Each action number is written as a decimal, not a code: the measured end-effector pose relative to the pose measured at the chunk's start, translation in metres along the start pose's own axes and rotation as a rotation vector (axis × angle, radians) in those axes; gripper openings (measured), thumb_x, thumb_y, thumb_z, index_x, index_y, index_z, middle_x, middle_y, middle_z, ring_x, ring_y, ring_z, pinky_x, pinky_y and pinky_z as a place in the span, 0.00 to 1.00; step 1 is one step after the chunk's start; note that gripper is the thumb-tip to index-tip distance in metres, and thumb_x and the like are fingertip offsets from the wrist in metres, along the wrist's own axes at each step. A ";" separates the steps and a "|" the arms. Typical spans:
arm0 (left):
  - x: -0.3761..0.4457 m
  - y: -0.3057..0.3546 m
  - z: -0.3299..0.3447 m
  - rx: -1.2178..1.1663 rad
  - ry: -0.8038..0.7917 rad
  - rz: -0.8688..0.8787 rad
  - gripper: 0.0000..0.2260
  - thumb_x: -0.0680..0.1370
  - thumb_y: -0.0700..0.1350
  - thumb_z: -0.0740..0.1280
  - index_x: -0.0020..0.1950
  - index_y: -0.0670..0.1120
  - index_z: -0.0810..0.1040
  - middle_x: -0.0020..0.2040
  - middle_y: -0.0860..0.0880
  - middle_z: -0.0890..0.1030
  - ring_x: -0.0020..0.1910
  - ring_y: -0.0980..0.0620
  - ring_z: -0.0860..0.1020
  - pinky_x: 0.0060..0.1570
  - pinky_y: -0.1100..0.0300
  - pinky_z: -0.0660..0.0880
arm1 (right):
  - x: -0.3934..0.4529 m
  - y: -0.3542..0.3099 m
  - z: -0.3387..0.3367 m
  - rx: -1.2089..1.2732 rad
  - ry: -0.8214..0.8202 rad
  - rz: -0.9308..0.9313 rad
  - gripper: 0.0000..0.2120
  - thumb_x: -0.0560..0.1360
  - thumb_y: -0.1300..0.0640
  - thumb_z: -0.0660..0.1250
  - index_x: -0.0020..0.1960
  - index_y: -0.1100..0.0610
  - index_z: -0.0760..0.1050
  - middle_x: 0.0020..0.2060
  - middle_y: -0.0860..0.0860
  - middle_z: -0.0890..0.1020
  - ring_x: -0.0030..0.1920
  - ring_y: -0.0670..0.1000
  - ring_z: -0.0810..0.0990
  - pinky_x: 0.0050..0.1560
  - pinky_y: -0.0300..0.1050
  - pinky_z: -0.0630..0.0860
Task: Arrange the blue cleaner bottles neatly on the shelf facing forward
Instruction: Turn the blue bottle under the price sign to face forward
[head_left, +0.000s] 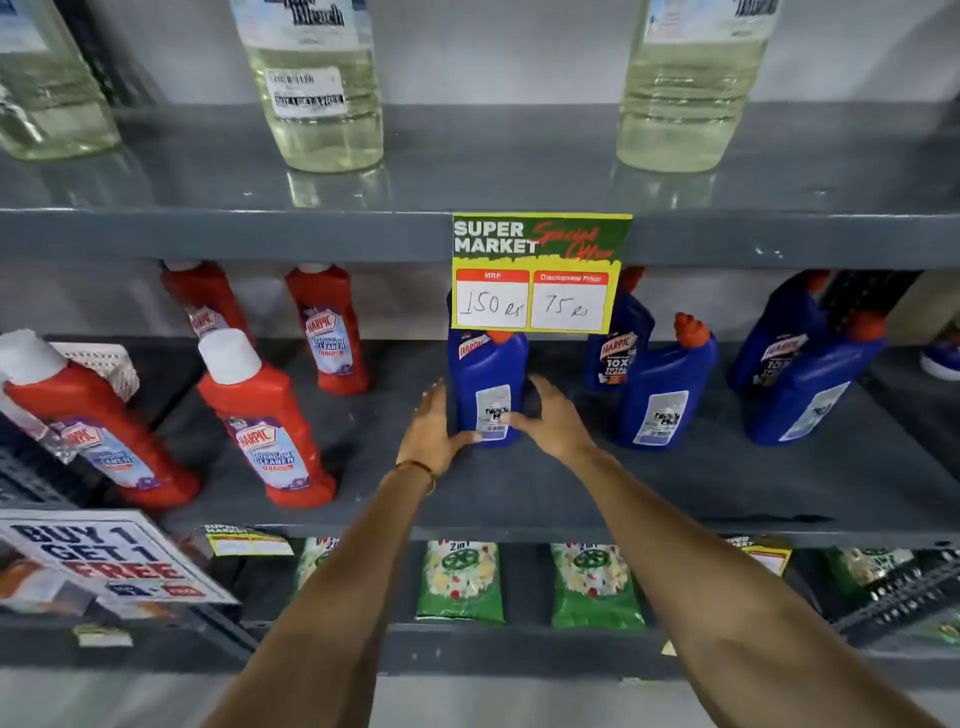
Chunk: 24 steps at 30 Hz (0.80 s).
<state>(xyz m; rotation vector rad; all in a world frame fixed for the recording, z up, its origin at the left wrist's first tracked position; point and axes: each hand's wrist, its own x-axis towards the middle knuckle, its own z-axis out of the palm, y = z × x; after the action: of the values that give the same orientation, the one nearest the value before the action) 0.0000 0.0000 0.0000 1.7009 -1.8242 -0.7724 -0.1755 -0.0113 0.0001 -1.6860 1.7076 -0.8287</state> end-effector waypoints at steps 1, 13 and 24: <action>0.003 0.002 -0.002 -0.073 -0.015 -0.006 0.41 0.69 0.46 0.73 0.74 0.42 0.54 0.75 0.41 0.61 0.73 0.42 0.62 0.69 0.47 0.63 | 0.003 -0.001 -0.001 0.066 -0.026 0.008 0.36 0.68 0.52 0.73 0.70 0.59 0.62 0.69 0.57 0.71 0.68 0.57 0.70 0.65 0.51 0.69; 0.034 0.001 0.003 -0.314 -0.081 -0.083 0.29 0.64 0.32 0.75 0.64 0.39 0.70 0.62 0.39 0.78 0.59 0.42 0.77 0.59 0.49 0.75 | 0.019 0.000 0.003 0.335 -0.060 0.078 0.23 0.66 0.64 0.74 0.58 0.65 0.72 0.57 0.61 0.81 0.55 0.58 0.81 0.55 0.52 0.79; 0.025 -0.005 -0.001 -0.416 -0.027 -0.044 0.26 0.61 0.35 0.78 0.54 0.42 0.72 0.54 0.44 0.80 0.50 0.47 0.78 0.50 0.54 0.78 | 0.012 -0.012 -0.012 0.397 -0.163 0.057 0.21 0.68 0.68 0.71 0.60 0.67 0.72 0.58 0.63 0.79 0.54 0.57 0.80 0.57 0.52 0.78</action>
<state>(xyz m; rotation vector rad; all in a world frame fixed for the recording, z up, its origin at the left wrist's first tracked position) 0.0021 -0.0250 -0.0029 1.4659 -1.5133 -1.1092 -0.1772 -0.0229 0.0173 -1.3881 1.3686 -0.9070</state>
